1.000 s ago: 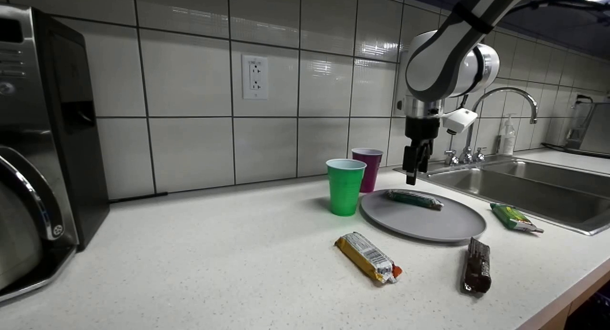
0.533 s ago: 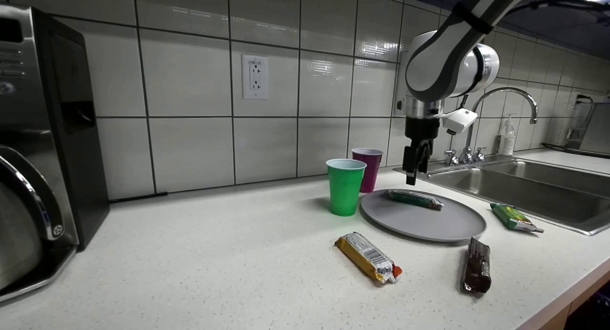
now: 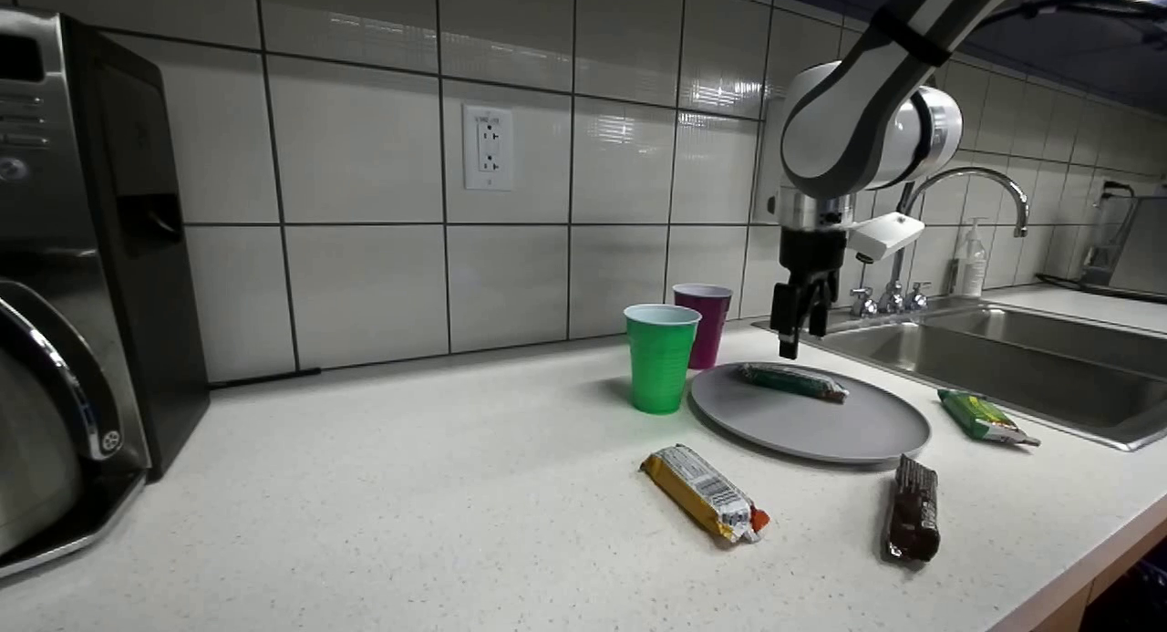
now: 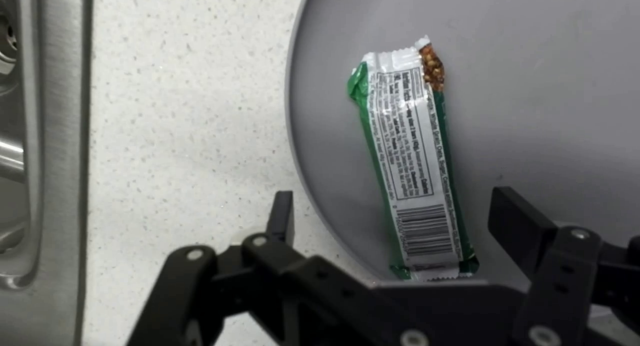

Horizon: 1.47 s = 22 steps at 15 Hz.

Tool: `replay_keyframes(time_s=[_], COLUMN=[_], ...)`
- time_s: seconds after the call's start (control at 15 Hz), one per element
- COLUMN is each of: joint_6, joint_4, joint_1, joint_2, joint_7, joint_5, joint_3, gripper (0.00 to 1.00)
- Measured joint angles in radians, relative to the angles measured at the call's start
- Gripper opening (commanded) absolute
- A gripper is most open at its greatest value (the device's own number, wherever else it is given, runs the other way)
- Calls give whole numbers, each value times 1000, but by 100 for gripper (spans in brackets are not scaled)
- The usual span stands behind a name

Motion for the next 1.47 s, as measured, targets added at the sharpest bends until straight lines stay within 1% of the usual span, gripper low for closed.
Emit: replay_keyframes(time_s=[0.33,0.6,1.07,1.47], joint_6=[4,17,43,79], joint_4=[-41,-88,-186,-262], joint_1=[4,7,20,26], joint_2=[-40,-92,-158,-189], joint_7=[57,122,315,462], joint_5=[-16,-65,-185,-217], joint_3=[-23,-48,-91,-111], gripper=[100,100,100,100])
